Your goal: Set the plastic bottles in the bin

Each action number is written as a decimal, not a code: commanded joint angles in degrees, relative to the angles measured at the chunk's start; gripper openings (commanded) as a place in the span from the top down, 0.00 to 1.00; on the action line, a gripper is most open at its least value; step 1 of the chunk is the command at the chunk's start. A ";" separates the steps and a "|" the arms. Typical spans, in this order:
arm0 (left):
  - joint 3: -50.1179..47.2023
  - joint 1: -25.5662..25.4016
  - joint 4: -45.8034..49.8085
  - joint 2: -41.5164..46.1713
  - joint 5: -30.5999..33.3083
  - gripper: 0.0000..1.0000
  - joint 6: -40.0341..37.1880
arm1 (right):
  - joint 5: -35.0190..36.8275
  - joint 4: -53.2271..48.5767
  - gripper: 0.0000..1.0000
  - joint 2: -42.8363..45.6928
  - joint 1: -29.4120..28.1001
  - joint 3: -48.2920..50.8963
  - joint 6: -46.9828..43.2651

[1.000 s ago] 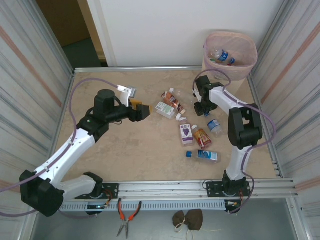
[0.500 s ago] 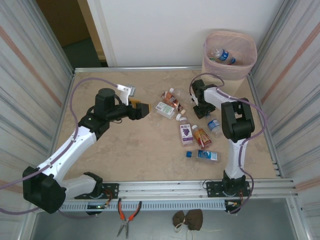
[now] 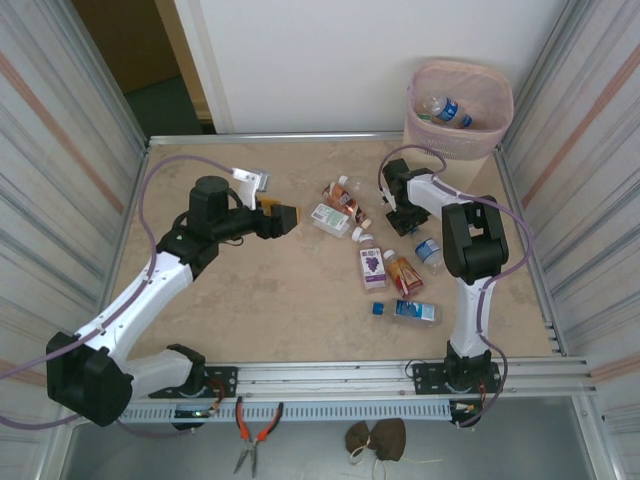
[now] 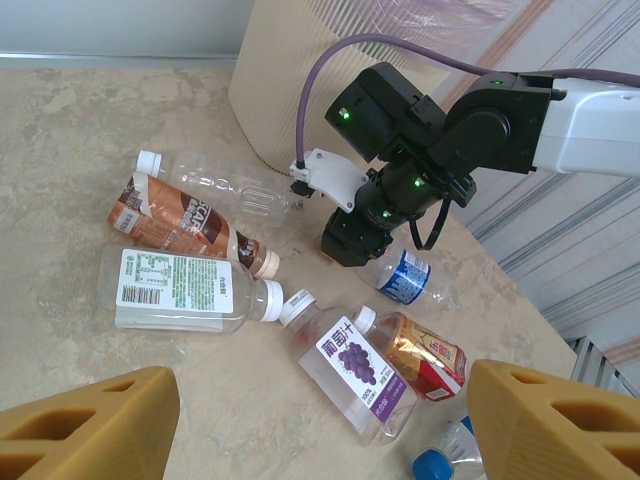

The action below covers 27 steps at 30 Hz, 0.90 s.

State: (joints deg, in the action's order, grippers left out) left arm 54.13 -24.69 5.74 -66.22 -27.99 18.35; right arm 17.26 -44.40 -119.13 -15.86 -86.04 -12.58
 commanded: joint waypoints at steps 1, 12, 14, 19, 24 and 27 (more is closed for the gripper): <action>-0.60 0.77 -1.82 -0.14 -0.90 0.24 0.92 | 1.51 -0.57 0.65 2.50 -0.53 0.15 0.07; 0.09 1.00 -2.23 -0.43 -1.04 0.24 1.10 | -5.75 -2.55 0.69 16.78 -1.67 1.03 2.71; 0.43 1.02 -2.23 -0.74 -1.21 0.24 1.15 | -9.55 -2.57 0.69 20.35 -0.84 0.33 3.69; 1.46 0.99 -2.13 -1.46 -1.62 0.24 1.10 | -19.17 -1.54 0.70 27.78 2.38 -2.90 6.53; 2.39 1.11 -2.17 -2.25 -1.72 0.24 1.16 | -29.30 2.08 0.70 32.61 7.67 -7.00 11.25; 2.95 1.09 -2.15 -2.58 -1.80 0.24 1.27 | -35.41 6.74 0.70 34.34 11.48 -9.10 15.26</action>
State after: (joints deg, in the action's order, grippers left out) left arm 54.65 -24.10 5.52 -68.60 -28.84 19.38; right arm -9.26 -42.19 -87.26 -6.70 -92.55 -2.92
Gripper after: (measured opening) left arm 0.757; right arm 0.301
